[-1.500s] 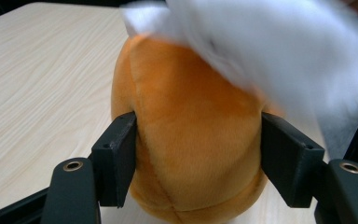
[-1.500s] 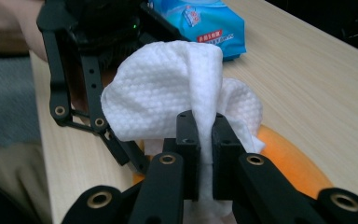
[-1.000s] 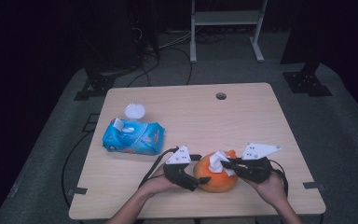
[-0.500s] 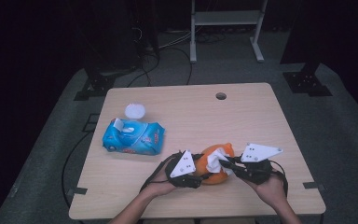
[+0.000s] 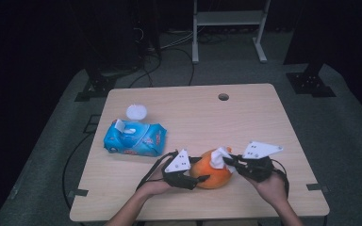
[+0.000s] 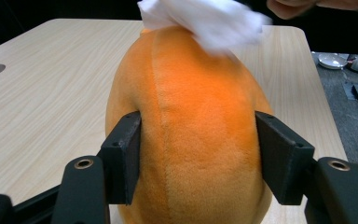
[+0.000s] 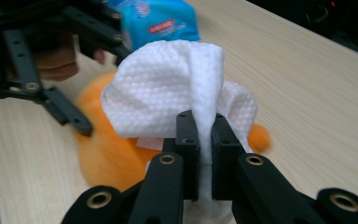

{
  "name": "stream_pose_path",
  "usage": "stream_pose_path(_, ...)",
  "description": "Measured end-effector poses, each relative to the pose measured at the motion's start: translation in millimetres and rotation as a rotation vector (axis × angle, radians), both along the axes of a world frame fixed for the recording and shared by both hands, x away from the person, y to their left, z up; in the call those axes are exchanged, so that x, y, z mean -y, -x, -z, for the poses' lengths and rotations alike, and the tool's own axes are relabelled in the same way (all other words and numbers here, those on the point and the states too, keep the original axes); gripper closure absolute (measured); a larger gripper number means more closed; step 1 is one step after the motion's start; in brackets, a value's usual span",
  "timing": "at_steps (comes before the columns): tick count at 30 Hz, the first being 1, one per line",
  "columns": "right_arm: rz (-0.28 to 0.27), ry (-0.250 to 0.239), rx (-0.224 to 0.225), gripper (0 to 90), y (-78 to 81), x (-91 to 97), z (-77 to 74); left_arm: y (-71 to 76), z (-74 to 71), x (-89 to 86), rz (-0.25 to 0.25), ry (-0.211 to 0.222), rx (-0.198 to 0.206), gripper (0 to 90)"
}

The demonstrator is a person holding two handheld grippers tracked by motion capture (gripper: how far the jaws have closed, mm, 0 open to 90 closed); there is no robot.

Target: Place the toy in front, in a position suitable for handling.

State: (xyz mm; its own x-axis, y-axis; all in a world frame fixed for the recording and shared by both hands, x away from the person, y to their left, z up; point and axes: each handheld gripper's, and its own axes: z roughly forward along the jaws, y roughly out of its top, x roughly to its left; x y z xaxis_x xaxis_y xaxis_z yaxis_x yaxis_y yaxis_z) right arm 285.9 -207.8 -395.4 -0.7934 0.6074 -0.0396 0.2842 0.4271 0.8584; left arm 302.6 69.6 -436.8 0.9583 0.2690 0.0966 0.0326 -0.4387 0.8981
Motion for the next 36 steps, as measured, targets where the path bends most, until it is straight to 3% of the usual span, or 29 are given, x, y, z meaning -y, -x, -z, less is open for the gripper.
stream_pose_path(3, -0.012, -0.024, -0.014, 84.4, 2.2, 0.4, 1.6, 1.0, -1.1, 3.2, 0.006, 0.000, 0.001, 38.6)
stream_pose_path(5, -0.054, -0.022, 0.006, 84.4, 7.9, -10.8, -0.4, 2.8, -0.5, 5.5, 0.015, 0.005, -0.001, 38.5)
stream_pose_path(6, -0.101, -0.028, 0.011, 84.4, 12.7, -21.3, -1.6, 4.3, 0.0, 6.5, 0.020, 0.002, 0.006, 38.4)
stream_pose_path(9, -0.157, 0.014, 0.047, 84.4, 20.5, -43.3, -1.4, 6.7, -0.1, 5.3, 0.025, -0.011, 0.020, 38.3)
stream_pose_path(12, -0.124, 0.000, 0.055, 84.5, 14.3, -36.7, -2.8, 5.4, 0.5, 4.0, 0.027, 0.000, 0.009, 38.5)
stream_pose_path(13, -0.078, 0.000, 0.067, 84.4, 10.1, -28.2, -3.3, 5.6, 0.3, 3.9, 0.033, -0.005, 0.011, 38.5)
stream_pose_path(17, 0.033, -0.018, 0.017, 84.4, -5.3, 3.9, 2.1, 2.3, 0.2, 2.1, 0.040, 0.004, -0.005, 35.0)
stream_pose_path(18, 0.037, -0.031, -0.010, 84.4, -6.9, 9.0, 5.8, 0.1, -0.1, 1.1, 0.033, 0.011, -0.017, 31.2)
stream_pose_path(20, 0.029, -0.031, -0.021, 84.4, -5.1, 8.5, 8.2, -5.7, 0.0, -1.6, 0.011, 0.024, -0.059, 26.4)
stream_pose_path(23, 0.002, -0.023, -0.010, 84.3, 2.4, -1.5, 4.3, -13.7, 0.6, -7.2, -0.020, 0.074, -0.162, 21.4)
stream_pose_path(25, -0.016, -0.018, -0.003, 84.3, 6.6, -9.2, 2.5, -14.9, -1.1, -9.0, -0.019, 0.080, -0.188, 19.5)
stream_pose_path(27, -0.029, -0.008, 0.007, 84.3, 8.7, -13.9, 2.3, -12.5, -1.0, -9.2, -0.007, 0.047, -0.146, 24.8)
stream_pose_path(30, -0.037, -0.015, -0.012, 84.4, 4.0, -8.2, 3.7, -11.2, -0.9, -9.3, 0.000, 0.025, -0.114, 33.7)
stream_pose_path(34, 0.010, -0.006, -0.036, 84.4, -3.0, 7.2, 9.8, -11.9, -0.8, -10.7, 0.012, 0.018, -0.113, 36.1)
stream_pose_path(36, 0.025, -0.026, -0.063, 84.4, -5.7, 14.4, 12.9, -11.3, -0.2, -9.4, 0.026, 0.019, -0.113, 36.5)
